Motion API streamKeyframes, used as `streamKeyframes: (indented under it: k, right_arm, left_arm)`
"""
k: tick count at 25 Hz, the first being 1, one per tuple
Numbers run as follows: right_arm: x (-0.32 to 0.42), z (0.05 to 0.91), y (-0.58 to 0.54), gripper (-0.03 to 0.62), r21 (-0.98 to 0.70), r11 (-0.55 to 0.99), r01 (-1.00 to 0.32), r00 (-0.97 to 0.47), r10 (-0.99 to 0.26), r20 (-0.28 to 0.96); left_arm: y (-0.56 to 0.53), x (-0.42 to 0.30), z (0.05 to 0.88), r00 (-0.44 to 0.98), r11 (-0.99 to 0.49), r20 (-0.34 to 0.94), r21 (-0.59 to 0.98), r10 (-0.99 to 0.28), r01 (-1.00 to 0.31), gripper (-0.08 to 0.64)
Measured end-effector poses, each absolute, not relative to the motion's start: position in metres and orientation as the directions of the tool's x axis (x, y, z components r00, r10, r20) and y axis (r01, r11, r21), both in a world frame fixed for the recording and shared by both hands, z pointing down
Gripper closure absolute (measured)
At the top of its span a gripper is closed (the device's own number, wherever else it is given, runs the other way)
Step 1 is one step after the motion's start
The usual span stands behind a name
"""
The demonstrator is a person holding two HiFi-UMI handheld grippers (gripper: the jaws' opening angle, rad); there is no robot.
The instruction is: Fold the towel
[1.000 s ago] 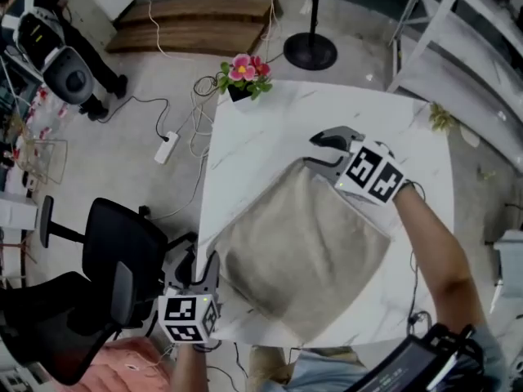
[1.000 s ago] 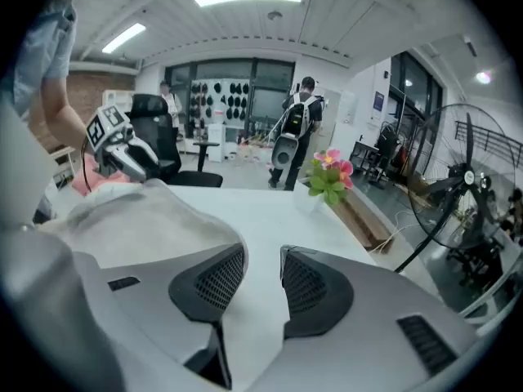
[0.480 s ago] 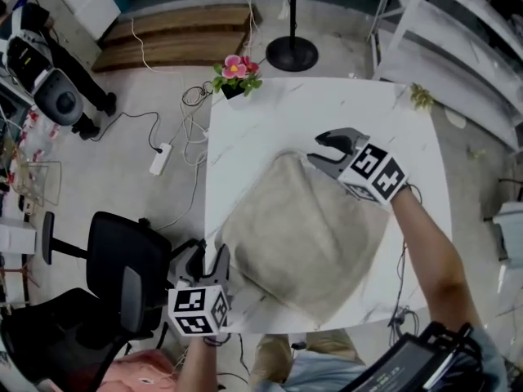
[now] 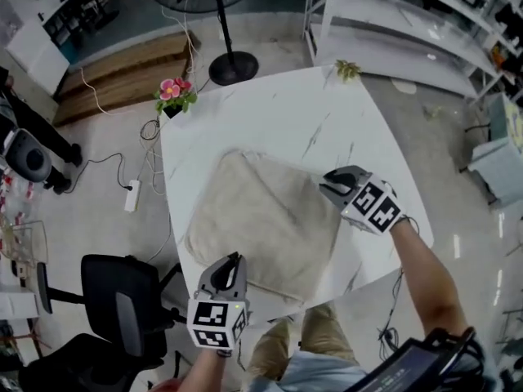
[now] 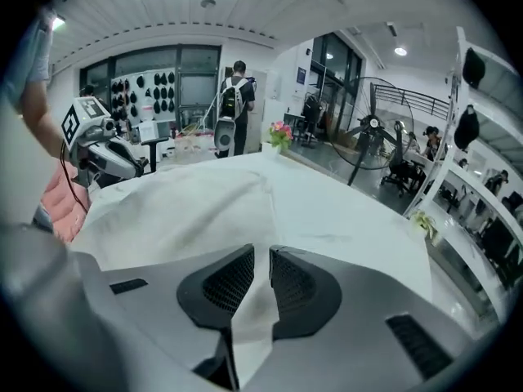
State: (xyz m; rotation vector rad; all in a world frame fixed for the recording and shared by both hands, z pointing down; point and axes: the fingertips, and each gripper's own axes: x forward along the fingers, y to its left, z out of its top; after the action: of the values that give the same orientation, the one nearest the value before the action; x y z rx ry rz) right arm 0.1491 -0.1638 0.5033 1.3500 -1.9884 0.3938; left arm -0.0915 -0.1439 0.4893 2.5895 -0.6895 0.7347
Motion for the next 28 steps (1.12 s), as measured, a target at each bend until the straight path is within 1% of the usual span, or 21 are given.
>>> streamKeyframes:
  k: [4,6,9,13,17,23,28]
  right_arm:
    - [0.158,0.530,-0.128,0.518,0.146,0.360,-0.921,-0.152,-0.681,0.716]
    - [0.167,0.538,-0.125,0.522,0.181,0.341,-0.922,-0.108,-0.678,0.727]
    - [0.173,0.546,-0.124,0.526,0.198,0.345,-0.918,-0.088,-0.662,0.744]
    - [0.181,0.550,-0.129,0.528,0.188,0.385,-0.904,-0.116,-0.642,0.757]
    - [0.199,0.550,-0.146,0.528,0.188,0.418,-0.889,-0.140,-0.638,0.757]
    - [0.232,0.551,-0.188,0.522,0.209,0.512,-0.833,-0.192,-0.623,0.758]
    - [0.247,0.552,-0.229,0.513,0.220,0.618,-0.755,-0.261,-0.590,0.764]
  left_arm:
    - [-0.081,-0.048,0.504,0.786,-0.912,0.601,0.225,-0.148,-0.343,0.543]
    - [-0.061,-0.036,0.515,0.774,-0.927,0.629,0.246,-0.071,-0.284,0.546]
    - [-0.042,-0.027,0.535,0.731,-0.928,0.682,0.284,0.018,-0.242,0.546]
    - [-0.035,-0.016,0.545,0.682,-0.929,0.730,0.286,0.053,-0.234,0.546]
    - [-0.032,0.007,0.544,0.664,-0.917,0.744,0.315,0.080,-0.243,0.548]
    - [-0.014,0.072,0.542,0.667,-0.904,0.735,0.359,0.121,-0.232,0.546]
    - [-0.016,0.129,0.540,0.697,-0.868,0.708,0.413,0.115,-0.276,0.546]
